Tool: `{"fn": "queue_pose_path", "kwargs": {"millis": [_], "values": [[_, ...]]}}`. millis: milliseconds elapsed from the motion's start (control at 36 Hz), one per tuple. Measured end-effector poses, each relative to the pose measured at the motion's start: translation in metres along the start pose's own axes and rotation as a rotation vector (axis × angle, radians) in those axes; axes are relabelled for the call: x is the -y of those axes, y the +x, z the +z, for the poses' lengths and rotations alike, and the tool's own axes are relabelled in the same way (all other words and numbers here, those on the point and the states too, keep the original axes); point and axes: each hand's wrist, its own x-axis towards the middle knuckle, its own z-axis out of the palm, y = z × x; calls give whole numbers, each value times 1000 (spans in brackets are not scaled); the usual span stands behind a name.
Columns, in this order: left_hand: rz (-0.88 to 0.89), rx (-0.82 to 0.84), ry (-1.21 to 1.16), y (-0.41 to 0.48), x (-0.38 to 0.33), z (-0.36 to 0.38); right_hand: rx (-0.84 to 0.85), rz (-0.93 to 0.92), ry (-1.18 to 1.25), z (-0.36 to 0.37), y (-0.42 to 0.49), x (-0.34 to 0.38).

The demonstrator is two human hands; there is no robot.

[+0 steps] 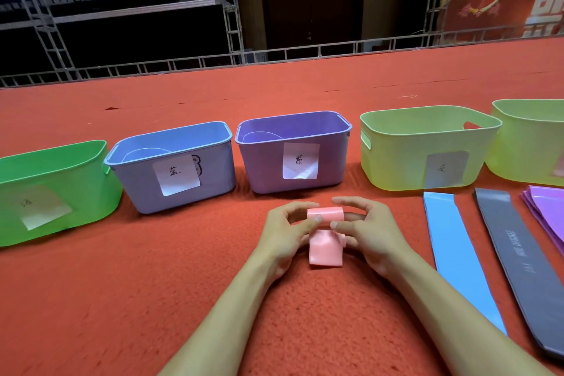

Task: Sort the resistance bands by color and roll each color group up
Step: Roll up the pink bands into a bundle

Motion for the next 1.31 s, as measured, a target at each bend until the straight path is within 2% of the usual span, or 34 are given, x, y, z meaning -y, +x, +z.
{"fn": "queue_pose_path", "kwargs": {"millis": [472,889,1306], "values": [[18,11,32,-3,-1,1,-39,51,19,0,-4,4],[-93,31,-128,-4,-5,4,-34,-32,-5,-3,-4,3],[-140,76,-96,-3,-2,0,-18,-121,18,-6,0,-1]]}}
